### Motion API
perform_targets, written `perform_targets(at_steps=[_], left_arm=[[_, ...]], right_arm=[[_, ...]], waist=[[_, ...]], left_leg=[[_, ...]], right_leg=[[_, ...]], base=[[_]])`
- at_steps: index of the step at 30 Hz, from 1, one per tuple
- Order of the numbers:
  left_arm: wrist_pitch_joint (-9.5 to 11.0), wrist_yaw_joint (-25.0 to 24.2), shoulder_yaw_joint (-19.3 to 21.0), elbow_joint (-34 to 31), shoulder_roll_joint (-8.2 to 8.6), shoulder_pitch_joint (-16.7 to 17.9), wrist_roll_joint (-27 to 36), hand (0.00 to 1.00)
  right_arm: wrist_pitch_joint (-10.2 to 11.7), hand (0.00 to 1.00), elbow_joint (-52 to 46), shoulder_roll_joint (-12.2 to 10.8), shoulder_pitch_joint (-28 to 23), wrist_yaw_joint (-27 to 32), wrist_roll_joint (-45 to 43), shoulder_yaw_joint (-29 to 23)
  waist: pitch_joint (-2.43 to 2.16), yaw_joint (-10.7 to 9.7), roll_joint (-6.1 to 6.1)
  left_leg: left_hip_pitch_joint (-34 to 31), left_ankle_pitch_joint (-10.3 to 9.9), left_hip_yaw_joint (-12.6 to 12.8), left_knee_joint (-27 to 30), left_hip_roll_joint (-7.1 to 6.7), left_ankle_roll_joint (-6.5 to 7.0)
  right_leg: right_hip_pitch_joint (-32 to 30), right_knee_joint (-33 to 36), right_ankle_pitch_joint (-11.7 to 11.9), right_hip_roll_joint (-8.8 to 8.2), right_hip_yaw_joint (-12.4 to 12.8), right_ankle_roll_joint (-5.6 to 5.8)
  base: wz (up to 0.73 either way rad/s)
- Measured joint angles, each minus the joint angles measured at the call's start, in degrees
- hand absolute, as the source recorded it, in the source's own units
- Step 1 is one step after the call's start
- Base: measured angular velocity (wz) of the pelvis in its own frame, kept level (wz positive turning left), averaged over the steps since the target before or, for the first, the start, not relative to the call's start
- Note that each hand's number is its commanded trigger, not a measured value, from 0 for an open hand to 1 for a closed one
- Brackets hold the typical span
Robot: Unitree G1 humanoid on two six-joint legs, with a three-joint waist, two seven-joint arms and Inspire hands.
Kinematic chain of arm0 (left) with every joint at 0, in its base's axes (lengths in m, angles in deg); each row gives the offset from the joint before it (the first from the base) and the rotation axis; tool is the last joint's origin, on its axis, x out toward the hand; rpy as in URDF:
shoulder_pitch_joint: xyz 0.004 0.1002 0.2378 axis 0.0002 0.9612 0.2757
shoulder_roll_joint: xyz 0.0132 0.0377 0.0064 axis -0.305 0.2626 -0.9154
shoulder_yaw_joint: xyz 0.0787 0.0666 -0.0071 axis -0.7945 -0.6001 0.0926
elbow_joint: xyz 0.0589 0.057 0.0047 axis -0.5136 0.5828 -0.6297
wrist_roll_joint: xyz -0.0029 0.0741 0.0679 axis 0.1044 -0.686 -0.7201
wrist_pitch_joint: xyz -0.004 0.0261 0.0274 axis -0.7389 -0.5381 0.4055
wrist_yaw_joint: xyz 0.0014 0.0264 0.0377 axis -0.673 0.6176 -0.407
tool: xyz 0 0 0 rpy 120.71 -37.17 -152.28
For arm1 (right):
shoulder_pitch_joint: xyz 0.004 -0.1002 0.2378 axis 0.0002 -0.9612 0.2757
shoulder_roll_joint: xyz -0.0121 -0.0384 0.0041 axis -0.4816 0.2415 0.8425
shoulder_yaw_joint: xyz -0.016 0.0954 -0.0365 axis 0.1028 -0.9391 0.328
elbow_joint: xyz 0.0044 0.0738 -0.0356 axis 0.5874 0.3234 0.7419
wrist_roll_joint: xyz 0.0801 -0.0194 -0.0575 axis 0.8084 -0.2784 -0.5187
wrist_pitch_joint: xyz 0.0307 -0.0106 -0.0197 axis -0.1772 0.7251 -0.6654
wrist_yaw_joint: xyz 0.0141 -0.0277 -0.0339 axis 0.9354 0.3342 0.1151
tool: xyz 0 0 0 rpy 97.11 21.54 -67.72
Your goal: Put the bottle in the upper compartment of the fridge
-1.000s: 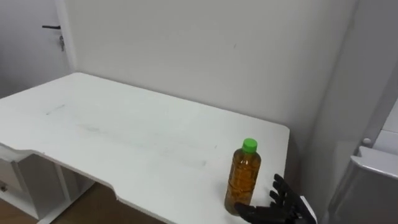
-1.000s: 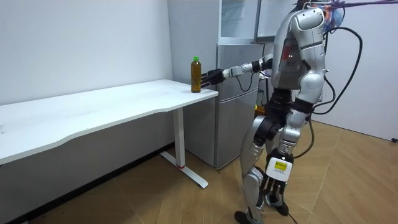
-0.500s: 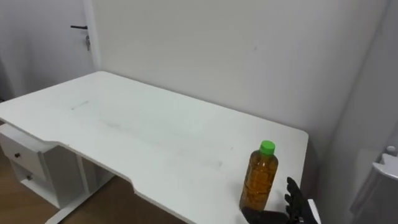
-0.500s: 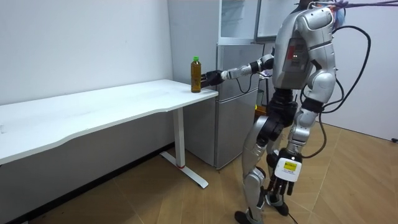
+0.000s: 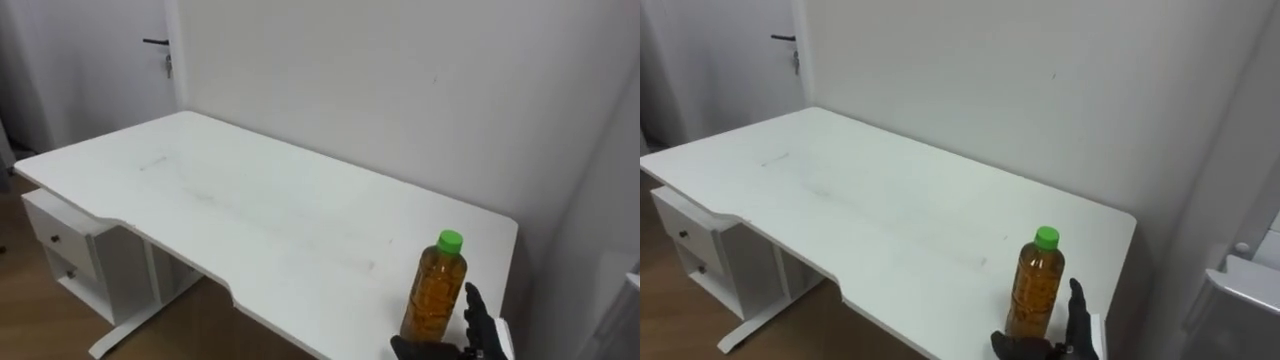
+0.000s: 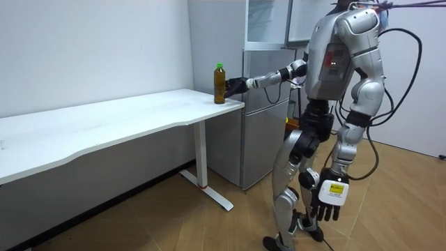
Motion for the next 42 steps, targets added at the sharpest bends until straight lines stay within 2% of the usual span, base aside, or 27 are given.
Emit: perform_targets(at_steps=[5, 10, 13, 16, 20, 24, 29, 34, 35, 38, 42], left_arm=[[0.3, -0.4, 0.0, 1.8, -0.4, 0.0, 1.0, 0.0], [0.3, -0.3, 0.0, 2.0, -0.7, 0.8, 2.7, 0.0], [0.6, -0.2, 0.0, 1.9, -0.95, 0.9, 3.3, 0.0], [1.0, 0.0, -0.2, 1.7, -0.94, 1.3, 3.4, 0.0], [1.0, 0.6, -0.9, 1.7, -0.87, 1.7, 4.3, 0.0], [1.1, 1.1, -0.9, 1.7, -0.93, 1.7, 4.4, 0.0], [1.2, 1.3, -1.1, 1.7, -0.92, 1.7, 4.4, 0.0], [1.2, 1.4, -1.0, 1.6, -0.94, 1.7, 4.4, 0.0], [1.2, 1.4, -1.0, 1.7, -0.93, 1.7, 4.4, 0.0], [1.3, 1.3, -1.0, 1.5, -1.09, 1.7, 4.3, 0.0], [1.4, 0.9, -1.0, 0.6, -1.12, 1.7, 4.2, 0.0]], right_arm=[[0.9, 0.0, 0.0, 1.1, 1.4, 0.8, 0.1, 0.0], [1.8, 0.0, -1.9, 1.4, 2.0, 3.5, 0.4, 0.0], [3.1, 0.0, -1.9, 1.5, 2.6, 5.1, 1.8, -0.1], [3.6, 0.0, -1.9, 1.6, 2.6, 6.2, 3.6, -0.1], [3.7, 0.0, -1.9, 2.1, 2.6, 7.4, 6.6, -0.1], [4.3, 0.0, -1.9, 2.6, 2.6, 8.6, 9.7, -0.2], [4.4, 0.0, -1.8, 3.5, 2.6, 8.5, 16.2, -0.1], [4.4, 0.0, -1.2, 3.5, 2.6, 7.9, 21.7, -0.1], [4.4, 0.0, -0.9, 3.5, 2.6, 7.2, 23.9, -0.1], [4.4, 0.0, -0.9, 3.5, 2.6, 5.0, 29.0, -0.1], [4.7, 0.0, -0.9, 3.6, 2.6, 2.0, 29.9, -0.1]], waist=[[0.28, 0.1, -0.62], [0.33, 0.2, -0.63], [0.48, 0.3, -0.3], [0.38, 0.1, 0.06], [0.19, 0.1, 1.2], [0.16, 0.0, 1.49], [0.1, 0.1, 1.32], [0.41, 0.2, 1.26], [0.57, 0.1, 1.4], [0.6, 0.0, 1.27], [0.62, 0.1, 1.24]], left_leg=[[-0.2, 0.1, 0.0, 0.1, -0.07, 0.02], [-0.9, 0.1, -0.1, 0.3, -0.08, 0.02], [-0.8, 0.0, -0.6, 0.7, -0.19, 0.02], [-0.8, 0.0, -0.9, 0.7, -0.26, 0.01], [-0.8, 0.1, -1.0, 0.7, -0.27, -0.03], [-0.8, 0.1, -1.0, 0.7, -0.3, -0.04], [-0.8, 0.2, -0.9, 0.6, -0.45, 0.06], [-0.6, 0.3, -1.0, 0.6, -0.71, 0.26], [-0.5, 0.3, -1.1, 0.6, -0.83, 0.28], [-0.8, 0.3, -1.1, 0.8, -0.91, 0.33], [-1.0, 0.3, -1.1, 1.0, -0.96, 0.34]], right_leg=[[0.0, 0.0, 0.0, -0.05, 0.0, 0.0], [-0.5, -0.1, 0.0, 0.0, 0.0, 0.0], [-0.5, -0.1, 0.0, 0.07, -0.4, -0.01], [-0.4, -0.1, 0.0, 0.07, -0.7, -0.01], [-0.4, -0.1, 0.0, 0.05, -0.8, -0.01], [-0.4, -0.1, 0.0, 0.03, -0.8, -0.01], [-0.3, 0.0, 0.0, -0.14, -0.7, 0.0], [-0.1, 0.0, 0.0, -0.36, -0.7, 0.0], [-0.1, 0.0, 0.0, -0.43, -0.7, 0.03], [-0.3, 0.0, 0.0, -0.51, -0.7, 0.06], [-0.4, 0.1, -0.1, -0.55, -0.7, 0.11]], base=[[0.0], [0.01], [0.07], [0.06], [0.0], [0.0], [0.0], [0.0], [0.0], [0.0], [0.0]])
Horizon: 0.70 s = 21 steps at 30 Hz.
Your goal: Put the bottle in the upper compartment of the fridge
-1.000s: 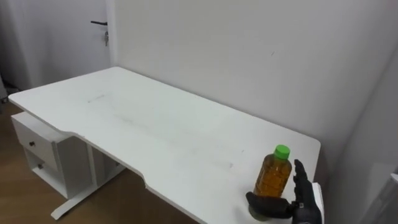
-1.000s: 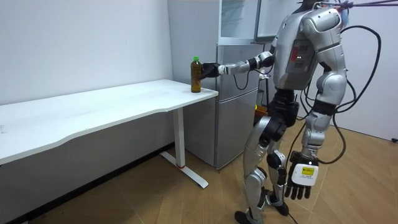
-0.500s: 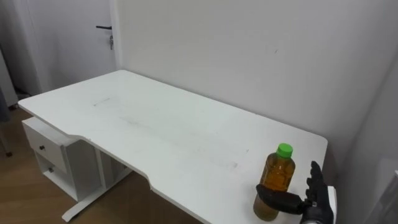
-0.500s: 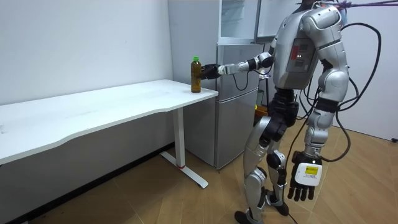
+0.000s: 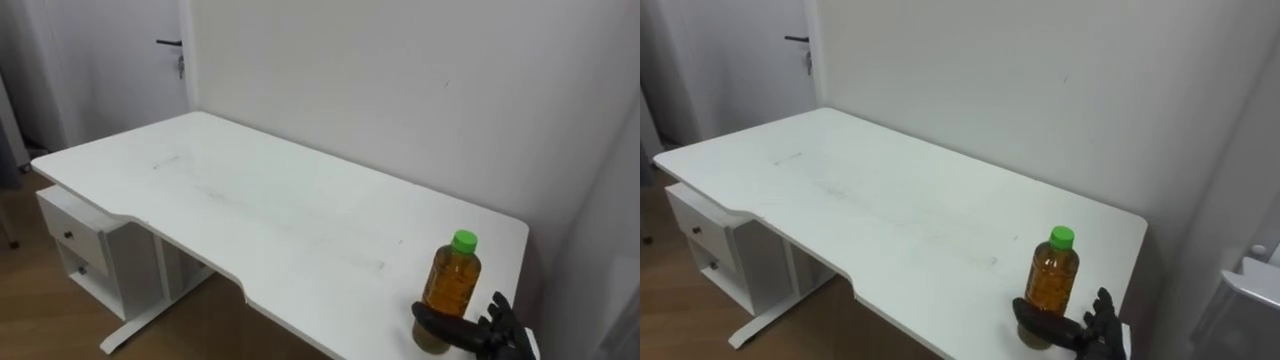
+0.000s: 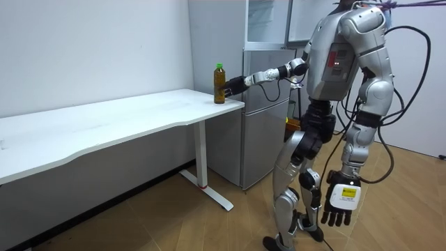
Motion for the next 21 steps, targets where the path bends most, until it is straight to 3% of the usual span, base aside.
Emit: perform_targets(at_steps=[15, 21], left_arm=[[-0.2, -0.1, 0.0, -0.6, -0.49, 0.5, 0.2, 0.0], [-0.2, -0.1, 0.1, -0.6, -0.63, 0.7, 0.2, 0.0]], right_arm=[[0.0, 0.0, 1.5, 0.0, 0.0, -3.1, -0.9, 0.1], [-0.1, 0.0, 1.5, 0.0, 0.0, -3.2, -0.9, 0.1]], waist=[[-0.35, 0.4, -0.61], [-0.19, 0.8, -1.03]], left_leg=[[0.2, 0.0, -0.2, -0.3, -0.11, 0.04], [0.5, 0.1, -0.2, -0.5, -0.11, 0.08]], right_leg=[[0.1, 0.2, -0.1, -0.03, 0.4, 0.12], [0.3, 0.2, -0.1, -0.05, 0.6, 0.11]], base=[[0.0], [0.0]])
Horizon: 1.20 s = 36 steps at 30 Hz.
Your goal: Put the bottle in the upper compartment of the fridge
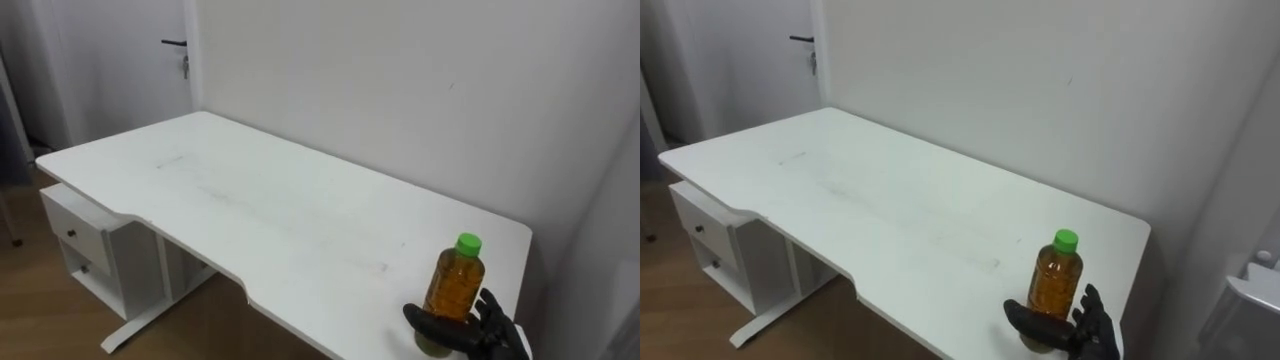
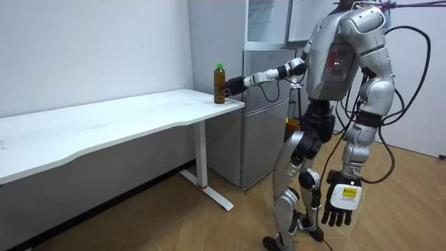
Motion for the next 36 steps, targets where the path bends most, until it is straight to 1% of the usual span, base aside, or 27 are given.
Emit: perform_targets(at_steps=[6, 13, 15, 16, 19, 22, 24, 28, 30, 32, 33, 36], left_arm=[[0.0, -0.1, 0.1, -0.3, -0.43, 0.0, 0.0, 0.0], [0.0, -0.1, 0.1, -0.3, -1.03, 0.1, 0.1, 0.0], [0.0, 0.0, 0.3, -0.3, -1.21, 0.3, 0.0, 0.0], [0.0, 0.0, 0.4, -0.3, -1.27, 0.3, 0.0, 0.0], [0.0, 0.0, 0.9, -0.5, -1.39, 0.7, 0.0, 0.0], [0.0, 0.1, 1.1, -0.5, -1.41, 0.7, 0.0, 0.0], [0.0, 0.1, 1.1, -0.6, -1.46, 1.0, 0.0, 0.0], [0.0, 0.0, 1.1, -0.6, -1.48, 1.3, 0.0, 0.0], [0.0, 0.0, 1.0, -0.6, -1.47, 1.4, 0.1, 0.0], [0.0, 0.0, 1.0, -0.6, -1.48, 1.5, 0.1, 0.0], [0.0, 0.0, 1.1, -0.6, -1.48, 1.6, 0.1, 0.0], [0.0, 0.0, 1.1, -0.5, -1.5, 1.6, 0.1, 0.0]], right_arm=[[0.0, 0.0, -0.1, 0.1, 0.2, 1.0, -0.6, 0.0], [0.0, 0.0, 0.0, 0.1, 0.4, 1.8, -4.4, 0.0], [0.0, 0.6, 0.0, 0.2, 0.4, 2.4, -4.6, 0.0], [0.0, 1.0, 0.0, 0.2, 0.4, 2.7, -4.6, 0.0], [0.0, 1.0, -0.1, 0.4, 0.4, 3.4, -4.6, 0.0], [0.0, 1.0, -0.1, 0.7, 0.4, 4.1, -4.6, 0.0], [0.0, 1.0, 0.0, 1.6, 0.4, 4.5, -4.6, 0.0], [0.0, 1.0, 0.5, 1.7, 0.4, 4.8, -4.7, 0.0], [-0.4, 1.0, 1.3, 1.7, 0.4, 4.4, -4.7, 0.1], [-0.4, 1.0, 1.9, 1.7, 0.4, 4.0, -4.7, 0.0], [-0.5, 1.0, 2.1, 1.7, 0.4, 3.7, -4.7, 0.1], [-0.5, 1.0, 2.2, 1.7, 0.4, 3.2, -4.4, 0.0]], waist=[[0.06, 1.0, -0.56], [0.13, 1.3, -0.56], [0.11, 1.4, -0.86], [0.1, 1.5, -0.96], [-0.01, 1.9, -1.33], [0.0, 2.2, -1.32], [-0.01, 2.3, -1.33], [0.02, 2.4, -1.36], [0.12, 2.4, -1.49], [0.11, 2.4, -1.55], [0.03, 2.4, -1.74], [0.05, 2.4, -1.83]], left_leg=[[-0.4, 0.1, -0.1, 0.1, -0.05, 0.04], [-1.0, 0.1, -0.2, 0.4, -0.06, 0.03], [-1.1, 0.1, -0.2, 0.4, -0.07, 0.04], [-1.1, 0.1, -0.2, 0.4, -0.07, 0.04], [-1.3, 0.1, -0.3, 0.4, -0.08, 0.04], [-1.4, 0.1, -0.5, 0.4, -0.11, 0.03], [-1.4, 0.1, -0.6, 0.4, -0.15, 0.03], [-1.4, 0.1, -0.8, 0.6, -0.23, 0.03], [-1.5, 0.1, -0.8, 0.6, -0.24, 0.03], [-1.5, 0.1, -0.8, 0.7, -0.26, 0.03], [-1.5, 0.1, -0.8, 0.7, -0.27, 0.03], [-1.6, 0.1, -0.8, 0.7, -0.27, 0.03]], right_leg=[[0.0, 0.0, 0.0, -0.01, -0.3, 0.0], [0.1, 0.0, 0.0, 0.02, -0.7, 0.0], [-0.2, 0.0, 0.0, -0.02, -0.9, 0.0], [-0.3, 0.0, 0.0, -0.03, -1.0, 0.0], [-0.3, 0.0, 0.0, -0.04, -1.3, 0.01], [-0.3, 0.0, 0.0, -0.01, -1.5, 0.01], [-0.3, 0.0, 0.0, -0.01, -1.5, 0.01], [-0.2, 0.0, 0.0, -0.03, -1.9, 0.01], [-0.3, 0.0, 0.0, -0.04, -1.9, 0.01], [-0.3, 0.0, 0.0, -0.08, -1.9, 0.02], [-0.3, 0.0, 0.0, -0.09, -1.9, 0.03], [-0.4, 0.0, 0.0, -0.1, -2.0, 0.05]], base=[[0.02], [0.01], [0.0], [0.0], [0.04], [0.02], [0.0], [0.03], [0.0], [0.0], [0.0], [0.0]])
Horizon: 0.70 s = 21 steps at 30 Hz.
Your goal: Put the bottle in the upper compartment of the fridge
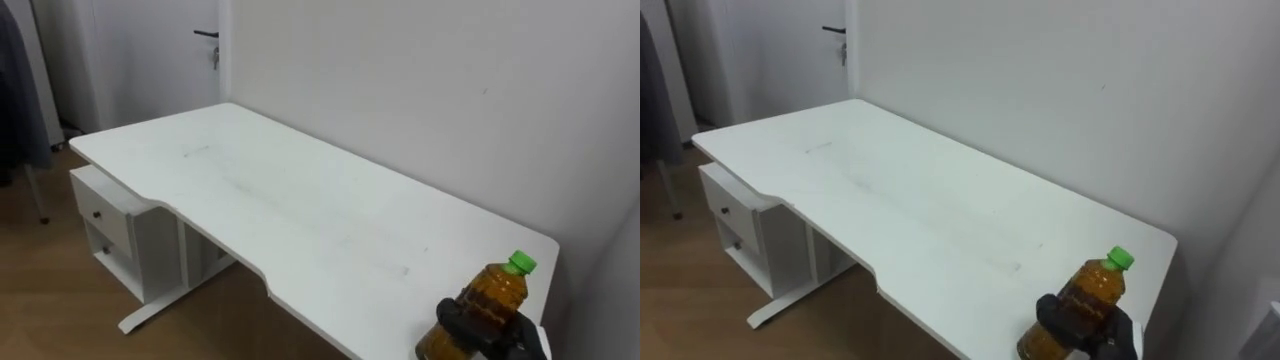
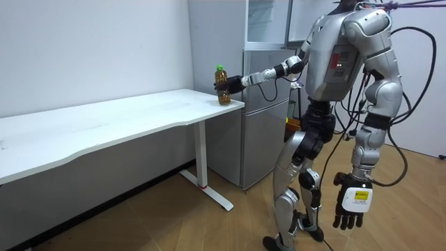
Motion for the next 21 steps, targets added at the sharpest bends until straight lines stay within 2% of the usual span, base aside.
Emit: perform_targets(at_steps=[4, 10, 12, 16, 18, 21], left_arm=[[0.0, -0.8, 0.1, 0.1, -0.02, 0.0, 0.9, 0.0], [0.2, -2.3, 2.0, 0.3, -0.02, 0.0, 2.1, 0.0], [1.0, -2.4, 2.1, 0.3, -0.01, 0.1, 2.1, 0.0], [1.9, -2.4, 3.2, 0.2, 0.46, 0.1, 1.7, 0.0], [2.1, -2.6, 4.3, -0.2, 1.09, 0.1, 1.7, 0.0], [2.3, -3.3, 5.4, -0.2, 1.06, -0.4, 1.7, 0.0]], right_arm=[[0.0, 1.0, 0.4, 0.0, 0.0, -1.2, 0.9, 0.0], [0.0, 1.0, 1.8, 0.5, 0.0, -4.9, 2.7, -0.1], [0.0, 1.0, 1.8, 0.5, 0.0, -6.2, 2.7, -0.1], [-0.1, 1.0, 0.7, 0.6, 0.0, -7.7, 2.2, -0.1], [-0.3, 1.0, -2.8, 0.9, -0.1, -9.3, 1.4, -0.1], [-0.6, 1.0, -7.8, 1.3, -0.1, -12.7, 1.2, -0.1]], waist=[[0.08, 0.0, -0.03], [0.59, 0.0, 0.68], [0.67, -0.1, 0.86], [0.38, -0.5, 0.66], [0.28, -1.5, 0.86], [0.17, -2.9, 1.18]], left_leg=[[0.2, 0.0, 0.0, 0.0, -0.01, 0.0], [1.1, -0.1, 0.3, -0.1, 0.14, 0.04], [1.3, -0.1, 0.5, -0.1, 0.25, 0.04], [1.2, -0.1, 0.5, 0.0, 0.22, 0.04], [1.0, -0.1, 0.9, -0.1, 0.31, 0.06], [1.1, -0.2, 1.8, -0.2, 0.51, 0.21]], right_leg=[[0.2, 0.0, 0.0, 0.01, 0.0, 0.01], [0.9, -0.1, 0.0, 0.0, 0.2, 0.01], [1.0, -0.1, 0.0, 0.06, 0.4, 0.01], [0.9, -0.1, 0.0, 0.06, 0.6, 0.0], [0.1, 0.1, 0.0, 0.02, 1.5, -0.02], [0.0, -0.1, 0.0, 0.01, 1.9, -0.01]], base=[[0.0], [-0.03], [-0.04], [-0.02], [-0.13], [-0.09]])
